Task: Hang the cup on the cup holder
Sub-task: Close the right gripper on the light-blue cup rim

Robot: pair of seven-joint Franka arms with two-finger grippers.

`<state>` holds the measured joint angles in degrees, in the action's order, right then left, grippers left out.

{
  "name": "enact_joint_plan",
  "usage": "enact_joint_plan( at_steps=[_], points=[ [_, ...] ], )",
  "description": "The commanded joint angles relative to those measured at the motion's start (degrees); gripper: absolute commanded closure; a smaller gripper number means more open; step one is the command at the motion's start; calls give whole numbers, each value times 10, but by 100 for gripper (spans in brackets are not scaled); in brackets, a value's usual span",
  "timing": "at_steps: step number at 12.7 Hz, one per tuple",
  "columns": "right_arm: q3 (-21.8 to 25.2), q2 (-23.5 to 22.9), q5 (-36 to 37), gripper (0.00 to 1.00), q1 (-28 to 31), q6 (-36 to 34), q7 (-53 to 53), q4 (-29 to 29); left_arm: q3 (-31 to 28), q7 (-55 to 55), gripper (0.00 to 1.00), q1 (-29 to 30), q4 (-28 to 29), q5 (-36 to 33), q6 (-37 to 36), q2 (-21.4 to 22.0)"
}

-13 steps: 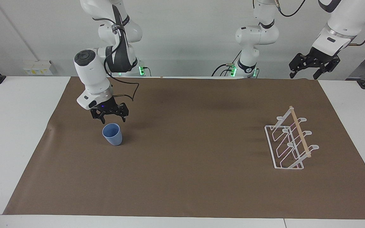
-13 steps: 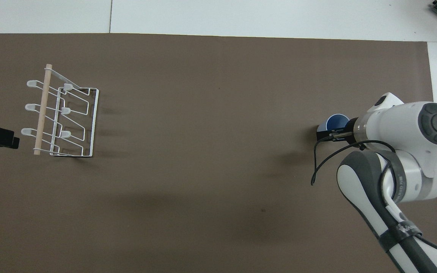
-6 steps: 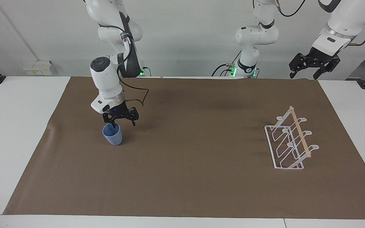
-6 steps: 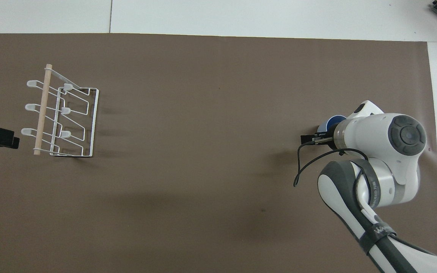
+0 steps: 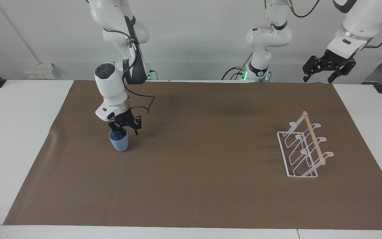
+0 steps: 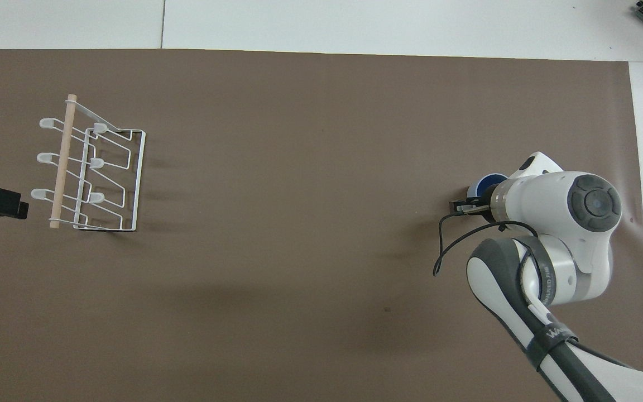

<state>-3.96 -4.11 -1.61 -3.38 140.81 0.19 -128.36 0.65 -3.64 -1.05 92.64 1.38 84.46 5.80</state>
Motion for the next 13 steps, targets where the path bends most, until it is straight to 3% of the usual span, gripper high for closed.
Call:
enact_joint_plan(
  at_steps=[1,2,8,13],
  points=[
    [-3,2,10,88,12,10,-12,-7,1,-5,0,4,10,2,8,11],
    [-3,2,10,100,14,7,-12,-7,1,-5,0,4,10,2,9,11],
    [-3,2,10,100,22,-3,-12,-5,0,-5,0,4,10,2,7,11],
    [-3,11,9,100,23,-149,-12,85,0,-4,0,4,10,2,7,11]
  ],
)
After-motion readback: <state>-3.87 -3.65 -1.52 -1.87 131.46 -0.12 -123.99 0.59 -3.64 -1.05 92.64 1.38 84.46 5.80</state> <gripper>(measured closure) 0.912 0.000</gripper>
